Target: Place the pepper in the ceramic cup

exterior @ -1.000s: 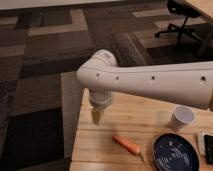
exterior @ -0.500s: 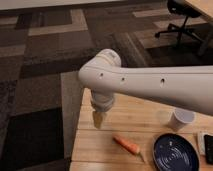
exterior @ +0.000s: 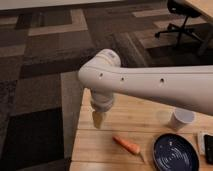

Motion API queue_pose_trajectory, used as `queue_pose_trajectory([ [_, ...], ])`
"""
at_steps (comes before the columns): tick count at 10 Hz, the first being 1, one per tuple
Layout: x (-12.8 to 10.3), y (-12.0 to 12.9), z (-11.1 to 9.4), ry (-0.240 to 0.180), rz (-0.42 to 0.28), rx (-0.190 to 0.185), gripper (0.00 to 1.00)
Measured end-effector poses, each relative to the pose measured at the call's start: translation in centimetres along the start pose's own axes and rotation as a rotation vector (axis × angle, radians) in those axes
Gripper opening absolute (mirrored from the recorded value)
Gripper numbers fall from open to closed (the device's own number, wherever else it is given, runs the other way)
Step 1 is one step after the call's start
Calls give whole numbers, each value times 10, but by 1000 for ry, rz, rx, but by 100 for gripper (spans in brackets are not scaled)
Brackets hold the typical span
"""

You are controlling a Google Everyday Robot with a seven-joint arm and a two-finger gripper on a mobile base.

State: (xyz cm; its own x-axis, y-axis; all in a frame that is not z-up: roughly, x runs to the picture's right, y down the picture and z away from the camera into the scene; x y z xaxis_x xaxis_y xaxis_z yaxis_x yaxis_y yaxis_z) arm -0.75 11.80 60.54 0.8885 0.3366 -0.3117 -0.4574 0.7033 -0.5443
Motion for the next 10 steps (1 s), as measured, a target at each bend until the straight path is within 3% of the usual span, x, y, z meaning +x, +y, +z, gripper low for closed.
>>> queue_pose_trajectory([
  [5, 36, 0, 15, -59, 33, -29, 65],
  [6, 52, -3, 20, -73, 30, -35, 65],
  [10, 99, -18, 36, -101, -23, -42, 65],
])
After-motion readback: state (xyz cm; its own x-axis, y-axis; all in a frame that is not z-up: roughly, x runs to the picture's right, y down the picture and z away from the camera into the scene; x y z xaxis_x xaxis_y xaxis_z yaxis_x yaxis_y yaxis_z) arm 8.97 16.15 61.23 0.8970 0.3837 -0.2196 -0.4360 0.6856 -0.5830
